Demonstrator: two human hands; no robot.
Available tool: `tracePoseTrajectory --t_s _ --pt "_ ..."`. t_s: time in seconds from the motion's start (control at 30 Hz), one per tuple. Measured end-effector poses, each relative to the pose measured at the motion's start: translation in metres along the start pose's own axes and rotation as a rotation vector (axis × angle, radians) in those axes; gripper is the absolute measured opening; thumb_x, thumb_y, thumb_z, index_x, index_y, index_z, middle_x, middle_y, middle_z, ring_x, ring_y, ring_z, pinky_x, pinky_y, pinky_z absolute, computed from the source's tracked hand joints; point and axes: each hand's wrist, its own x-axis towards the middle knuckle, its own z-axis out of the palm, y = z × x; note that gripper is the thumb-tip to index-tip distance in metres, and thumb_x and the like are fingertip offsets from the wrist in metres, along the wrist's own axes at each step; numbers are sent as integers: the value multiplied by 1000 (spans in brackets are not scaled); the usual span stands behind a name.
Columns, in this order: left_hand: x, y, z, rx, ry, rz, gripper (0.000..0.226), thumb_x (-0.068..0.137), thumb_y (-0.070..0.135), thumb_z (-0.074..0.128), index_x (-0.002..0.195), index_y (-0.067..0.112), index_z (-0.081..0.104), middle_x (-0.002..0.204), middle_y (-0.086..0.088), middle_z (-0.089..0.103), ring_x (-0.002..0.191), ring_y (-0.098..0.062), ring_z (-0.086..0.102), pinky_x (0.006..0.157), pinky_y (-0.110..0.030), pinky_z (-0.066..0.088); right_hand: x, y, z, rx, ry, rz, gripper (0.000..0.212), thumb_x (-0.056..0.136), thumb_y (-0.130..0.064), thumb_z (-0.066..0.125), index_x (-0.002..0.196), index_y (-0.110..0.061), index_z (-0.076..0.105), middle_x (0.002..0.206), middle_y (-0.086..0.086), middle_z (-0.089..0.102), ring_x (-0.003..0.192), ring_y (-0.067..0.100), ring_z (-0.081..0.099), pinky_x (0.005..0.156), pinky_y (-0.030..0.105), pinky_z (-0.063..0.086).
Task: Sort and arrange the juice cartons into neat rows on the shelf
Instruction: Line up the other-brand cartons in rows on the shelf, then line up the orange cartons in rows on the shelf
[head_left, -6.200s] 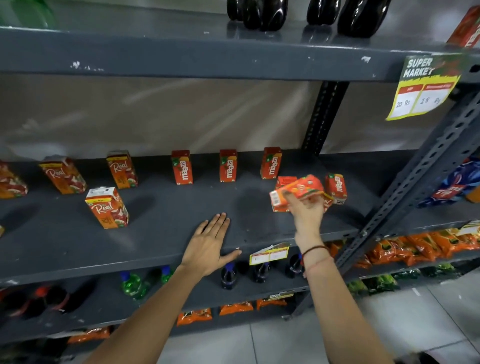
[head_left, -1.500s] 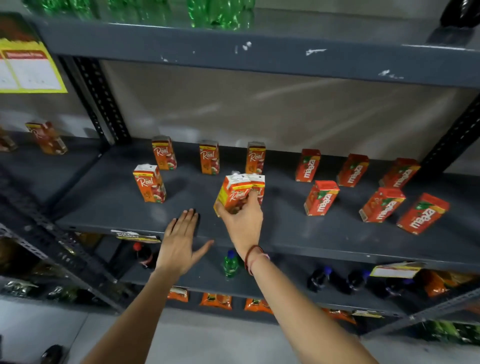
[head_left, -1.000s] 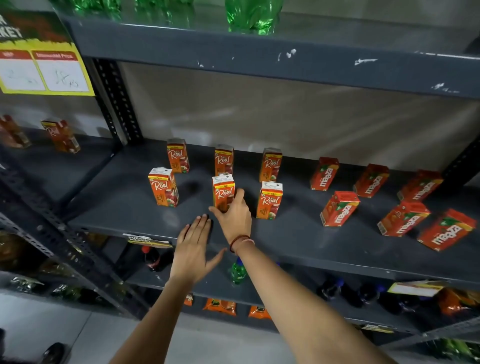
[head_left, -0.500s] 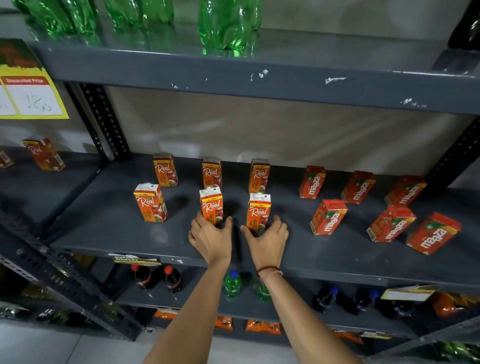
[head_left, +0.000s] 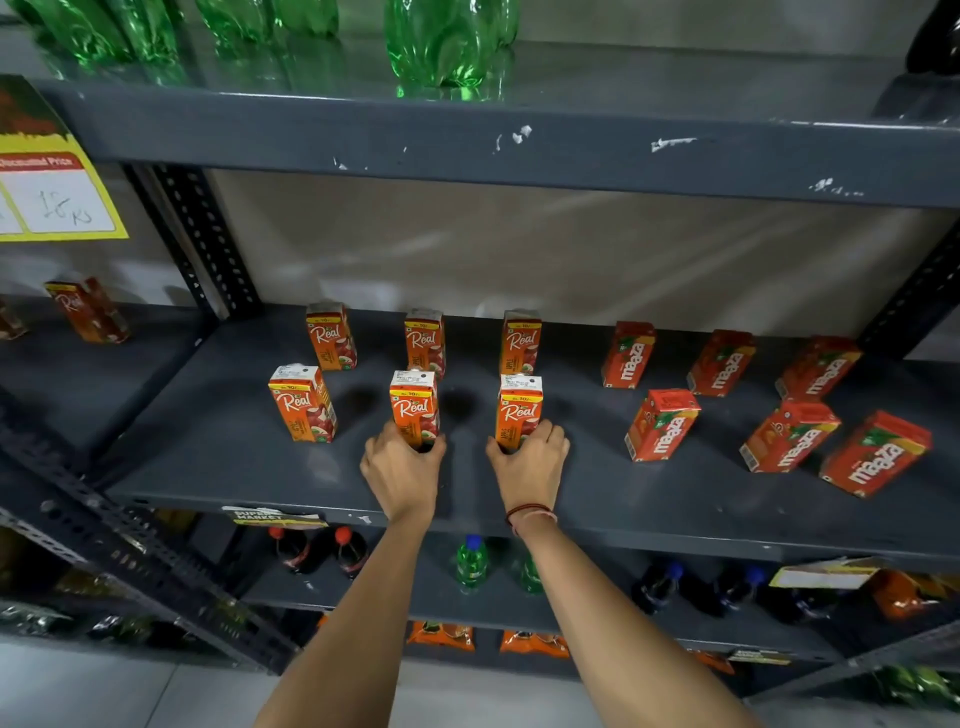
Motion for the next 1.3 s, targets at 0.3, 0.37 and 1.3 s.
tracePoseTrajectory --t_s 0.3,0.37,1.3 --pt "-2 1 -1 -45 0 -6 45 66 25 81 92 -4 59 88 -24 68 90 -40 58 85 -50 46 -5 -2 0 6 33 -19 47 69 -31 76 94 2 53 96 19 57 96 31 51 90 38 43" --pt "-2 2 -2 -54 -4 -10 45 66 25 81 92 -4 59 88 -24 68 90 -40 58 85 -51 46 -5 -2 -1 13 34 -15 48 69 -31 77 95 2 53 97 19 57 96 31 51 90 38 43" --pt "-141 73 47 -362 -92 189 53 85 39 62 129 16 43 126 -14 46 119 -32 44 101 -49 38 56 186 -182 177 347 206 61 72 -19 79 118 6 50 115 27 49 109 43 49 95 48 43"
